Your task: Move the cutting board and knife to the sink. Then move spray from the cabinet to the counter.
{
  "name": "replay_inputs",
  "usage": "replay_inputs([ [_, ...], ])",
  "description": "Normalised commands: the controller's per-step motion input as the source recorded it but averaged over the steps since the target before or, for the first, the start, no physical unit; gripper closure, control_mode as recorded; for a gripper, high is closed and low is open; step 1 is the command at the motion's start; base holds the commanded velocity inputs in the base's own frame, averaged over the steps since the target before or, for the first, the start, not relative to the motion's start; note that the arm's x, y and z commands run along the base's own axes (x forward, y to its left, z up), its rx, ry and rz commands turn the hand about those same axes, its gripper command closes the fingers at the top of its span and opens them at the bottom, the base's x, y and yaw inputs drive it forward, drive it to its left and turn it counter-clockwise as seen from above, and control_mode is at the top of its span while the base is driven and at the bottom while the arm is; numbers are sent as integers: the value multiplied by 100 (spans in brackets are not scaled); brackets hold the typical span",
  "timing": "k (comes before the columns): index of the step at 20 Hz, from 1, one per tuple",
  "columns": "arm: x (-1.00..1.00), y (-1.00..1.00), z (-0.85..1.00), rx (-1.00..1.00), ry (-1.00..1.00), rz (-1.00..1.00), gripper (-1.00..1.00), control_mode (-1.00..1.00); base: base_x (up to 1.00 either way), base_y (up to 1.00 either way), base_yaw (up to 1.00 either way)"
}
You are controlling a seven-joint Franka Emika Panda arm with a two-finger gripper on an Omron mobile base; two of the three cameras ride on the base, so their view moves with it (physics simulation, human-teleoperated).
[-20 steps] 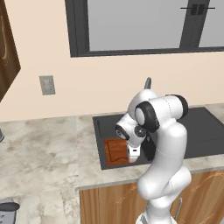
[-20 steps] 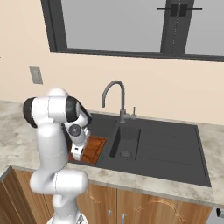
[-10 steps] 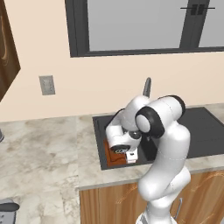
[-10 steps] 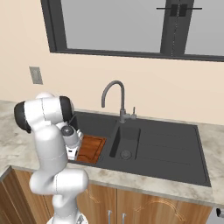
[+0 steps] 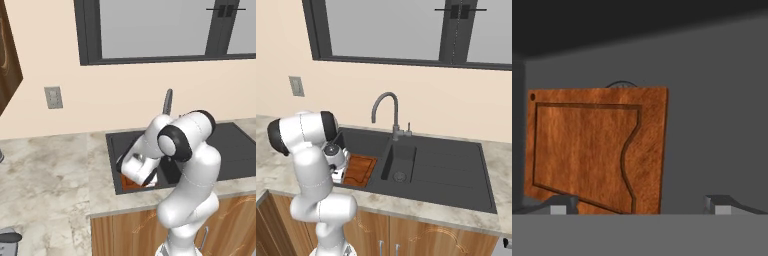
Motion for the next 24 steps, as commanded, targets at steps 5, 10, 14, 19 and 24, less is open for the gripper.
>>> replay_inputs([
  [5,14,-3,64,0,40,6,-100,-100,0,0,0],
  [10,8,-1,67,0,31,16,-100,-100,0,0,0],
  [14,7,0,70,0,28,19,-100,-100,0,0,0],
  [19,2,0,72,0,23,21,-100,-100,0,0,0],
  [24,0,0,72,0,19,23,-100,-100,0,0,0],
])
